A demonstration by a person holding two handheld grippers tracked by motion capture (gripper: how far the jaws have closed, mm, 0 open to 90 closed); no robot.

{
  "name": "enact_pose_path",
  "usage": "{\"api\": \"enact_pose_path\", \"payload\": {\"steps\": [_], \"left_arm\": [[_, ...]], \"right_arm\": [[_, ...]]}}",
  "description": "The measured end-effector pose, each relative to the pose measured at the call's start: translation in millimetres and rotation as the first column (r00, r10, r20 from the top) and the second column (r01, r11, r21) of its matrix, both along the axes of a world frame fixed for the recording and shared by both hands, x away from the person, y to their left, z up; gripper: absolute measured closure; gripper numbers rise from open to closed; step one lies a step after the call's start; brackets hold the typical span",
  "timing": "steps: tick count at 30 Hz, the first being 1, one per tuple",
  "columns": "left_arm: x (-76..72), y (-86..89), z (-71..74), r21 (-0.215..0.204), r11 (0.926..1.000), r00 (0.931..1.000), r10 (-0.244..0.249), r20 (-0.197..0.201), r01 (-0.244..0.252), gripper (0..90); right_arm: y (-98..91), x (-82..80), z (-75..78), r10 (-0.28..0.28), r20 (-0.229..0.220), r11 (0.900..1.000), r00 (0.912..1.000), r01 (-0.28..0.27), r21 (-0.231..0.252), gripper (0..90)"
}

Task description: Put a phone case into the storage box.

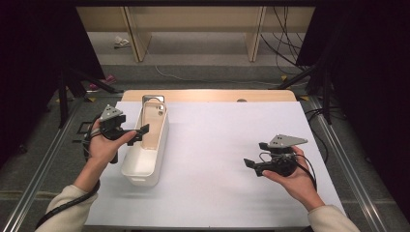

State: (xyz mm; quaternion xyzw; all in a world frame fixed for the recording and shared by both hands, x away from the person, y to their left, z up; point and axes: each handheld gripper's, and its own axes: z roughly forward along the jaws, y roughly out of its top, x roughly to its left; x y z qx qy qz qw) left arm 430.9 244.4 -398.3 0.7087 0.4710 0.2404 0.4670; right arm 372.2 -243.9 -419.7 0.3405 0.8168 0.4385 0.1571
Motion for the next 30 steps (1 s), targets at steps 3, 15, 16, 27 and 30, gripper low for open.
{"api": "enact_pose_path", "payload": {"steps": [3,15,16,27,30], "left_arm": [[-4.6,-1.0,1.0,-0.002,1.0000,0.9999,-0.004,0.011,0.004,0.0],[-27.8,-7.8,3.8,-0.025,0.9973,0.9958,-0.068,0.062,0.070,0.0],[-29.8,-8.8,4.0,-0.023,0.9969,0.9951,-0.074,0.066,0.075,0.0],[-49.6,-13.3,0.2,-0.006,0.9946,0.9892,-0.102,0.105,0.103,0.0],[-53.6,-13.9,-1.5,0.002,0.9942,0.9868,-0.107,0.121,0.108,0.0]], "right_arm": [[-0.2,0.1,0.1,0.001,0.000,1.0000,1.0000,-0.001,0.001,16.3],[-0.2,0.1,0.1,0.001,-0.002,1.0000,1.0000,-0.001,0.003,16.3],[-0.2,0.1,0.1,0.001,-0.002,1.0000,1.0000,-0.001,0.003,16.3],[-0.4,-0.2,0.6,0.003,-0.002,1.0000,1.0000,-0.003,0.004,16.3],[-0.3,-0.1,0.4,0.002,-0.001,1.0000,1.0000,-0.002,0.004,16.3]]}}
